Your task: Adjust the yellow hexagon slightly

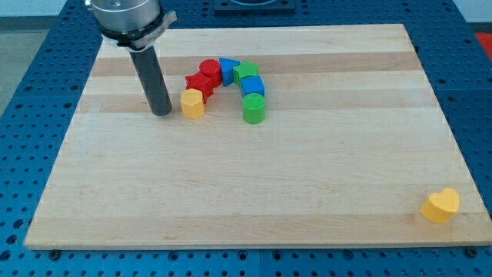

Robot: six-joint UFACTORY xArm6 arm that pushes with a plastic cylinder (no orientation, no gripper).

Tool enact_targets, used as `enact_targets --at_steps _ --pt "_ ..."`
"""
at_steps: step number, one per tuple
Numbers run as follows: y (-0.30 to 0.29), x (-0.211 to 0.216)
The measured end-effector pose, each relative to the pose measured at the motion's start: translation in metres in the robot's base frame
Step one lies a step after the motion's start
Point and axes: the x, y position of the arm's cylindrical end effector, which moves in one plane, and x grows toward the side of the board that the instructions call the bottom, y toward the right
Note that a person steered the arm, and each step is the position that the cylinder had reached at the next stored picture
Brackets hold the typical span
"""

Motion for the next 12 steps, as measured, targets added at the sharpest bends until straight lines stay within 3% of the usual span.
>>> enact_targets --at_steps 10,12 --pt "0.035 0.010" --pt "0.023 0.030"
